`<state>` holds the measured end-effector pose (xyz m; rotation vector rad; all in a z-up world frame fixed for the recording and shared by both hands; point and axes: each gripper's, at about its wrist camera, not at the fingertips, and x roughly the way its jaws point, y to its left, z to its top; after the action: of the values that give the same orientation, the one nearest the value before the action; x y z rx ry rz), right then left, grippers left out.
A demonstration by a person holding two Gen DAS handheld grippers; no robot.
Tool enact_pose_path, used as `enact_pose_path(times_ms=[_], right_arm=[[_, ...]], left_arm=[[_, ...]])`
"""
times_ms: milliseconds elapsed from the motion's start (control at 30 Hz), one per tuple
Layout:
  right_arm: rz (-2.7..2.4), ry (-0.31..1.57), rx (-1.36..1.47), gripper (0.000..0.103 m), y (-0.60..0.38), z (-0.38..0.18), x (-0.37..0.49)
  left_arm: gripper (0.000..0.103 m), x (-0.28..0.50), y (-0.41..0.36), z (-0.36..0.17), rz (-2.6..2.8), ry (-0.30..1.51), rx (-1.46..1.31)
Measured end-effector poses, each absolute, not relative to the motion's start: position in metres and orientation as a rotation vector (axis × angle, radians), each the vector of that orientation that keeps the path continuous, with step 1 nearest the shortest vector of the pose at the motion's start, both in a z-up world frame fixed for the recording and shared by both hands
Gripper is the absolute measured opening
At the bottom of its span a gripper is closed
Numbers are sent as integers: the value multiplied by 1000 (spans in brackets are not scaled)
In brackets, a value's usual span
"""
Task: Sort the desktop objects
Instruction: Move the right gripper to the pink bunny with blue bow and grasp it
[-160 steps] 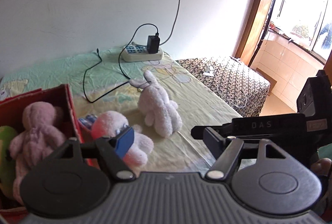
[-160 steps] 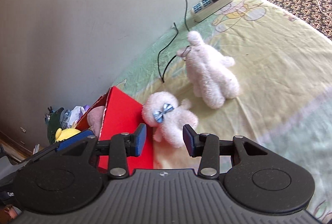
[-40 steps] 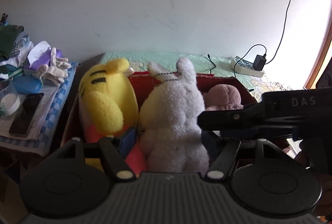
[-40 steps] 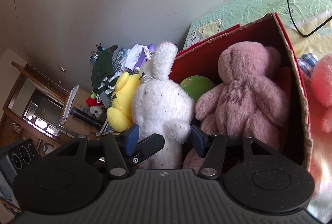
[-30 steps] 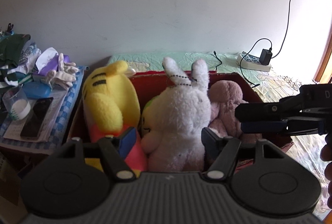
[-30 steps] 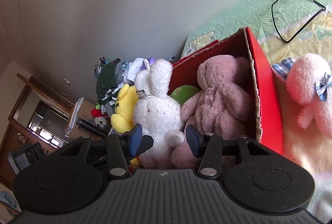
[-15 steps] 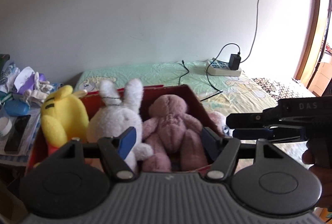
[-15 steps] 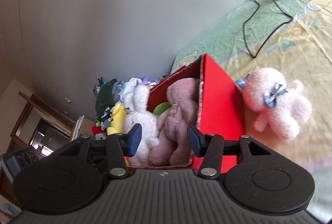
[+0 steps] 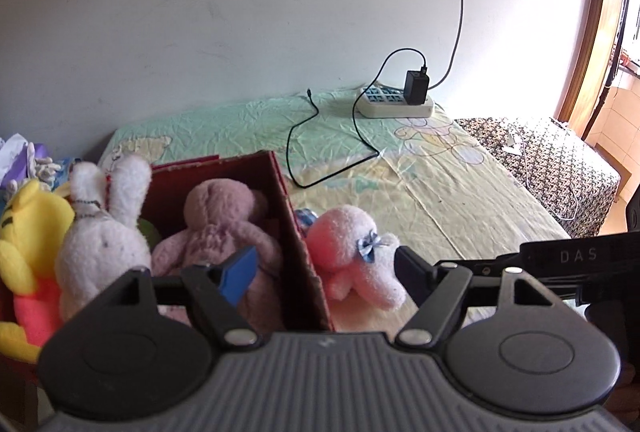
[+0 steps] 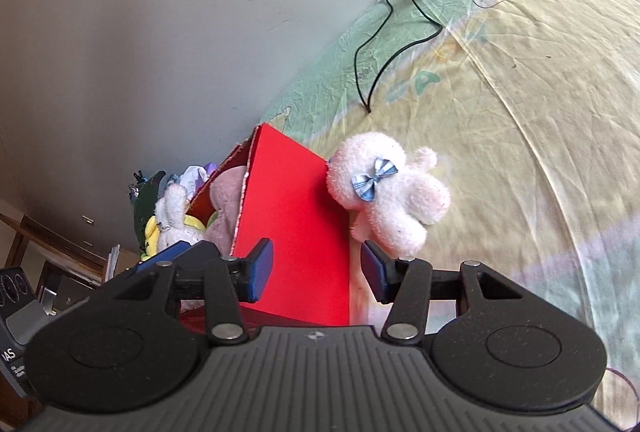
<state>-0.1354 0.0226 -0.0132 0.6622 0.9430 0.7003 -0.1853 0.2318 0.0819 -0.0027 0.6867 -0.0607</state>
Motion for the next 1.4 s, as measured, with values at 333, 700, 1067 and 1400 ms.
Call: enact_pose_path(times_ms=[333, 700, 1067, 1400], right_arm=[[663, 969, 662, 54, -12, -23, -128], [613, 991, 681, 54, -62, -37, -118], [702, 1049, 612, 58, -57, -49, -81], [818, 1098, 547, 63, -19, -58, -29]], left_arm=[[79, -162, 181, 76, -82, 726, 22], [79, -138, 137, 53, -103, 792, 9], [81, -123, 122, 14, 5, 863, 58], [93, -100, 129, -12, 147, 875, 77]])
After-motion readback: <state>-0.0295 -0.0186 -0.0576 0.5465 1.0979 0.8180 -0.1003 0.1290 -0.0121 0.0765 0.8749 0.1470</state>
